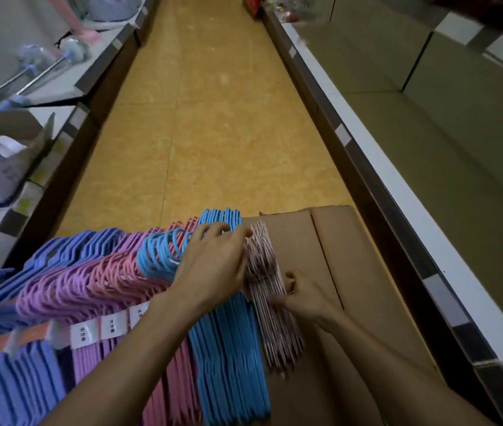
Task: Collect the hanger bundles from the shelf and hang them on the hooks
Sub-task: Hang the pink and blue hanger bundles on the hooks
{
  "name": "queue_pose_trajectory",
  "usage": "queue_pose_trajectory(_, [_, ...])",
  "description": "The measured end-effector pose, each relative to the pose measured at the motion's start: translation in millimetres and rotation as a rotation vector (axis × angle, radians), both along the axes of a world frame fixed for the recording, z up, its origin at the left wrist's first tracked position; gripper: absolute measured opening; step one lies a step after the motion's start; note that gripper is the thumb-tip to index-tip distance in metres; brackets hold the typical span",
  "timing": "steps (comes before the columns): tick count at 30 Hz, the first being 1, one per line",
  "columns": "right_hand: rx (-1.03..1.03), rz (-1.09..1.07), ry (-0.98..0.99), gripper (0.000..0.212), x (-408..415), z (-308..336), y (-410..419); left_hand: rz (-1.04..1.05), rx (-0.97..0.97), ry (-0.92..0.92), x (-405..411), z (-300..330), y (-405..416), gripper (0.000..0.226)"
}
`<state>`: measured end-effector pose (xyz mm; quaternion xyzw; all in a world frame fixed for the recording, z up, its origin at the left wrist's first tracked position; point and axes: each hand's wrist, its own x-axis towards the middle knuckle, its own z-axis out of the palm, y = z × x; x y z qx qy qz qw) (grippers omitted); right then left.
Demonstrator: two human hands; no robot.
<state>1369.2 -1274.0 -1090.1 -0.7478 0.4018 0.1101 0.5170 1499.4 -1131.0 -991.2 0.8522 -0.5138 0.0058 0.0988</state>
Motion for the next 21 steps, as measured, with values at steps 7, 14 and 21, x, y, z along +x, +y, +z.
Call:
queue_pose_trajectory(7, [0.033,-0.111,-0.177,0.067,1.8,-28.5,16.5,-0.089,0.123,-0.056,-9.9,-5.8,-2.9,0.051])
queue_pose_trajectory(14, [-0.171,-0.213,-0.147,0.105,-6.4,-37.5,20.5,-0.21,-0.052,0.051,-24.8,-6.6,-13.0,0.058])
queue_pose_trajectory(21, [-0.22,-0.369,-0.148,0.077,-8.0,-35.3,12.6,-0.102,-0.305,0.418,-35.5,0.1,-13.4,0.036])
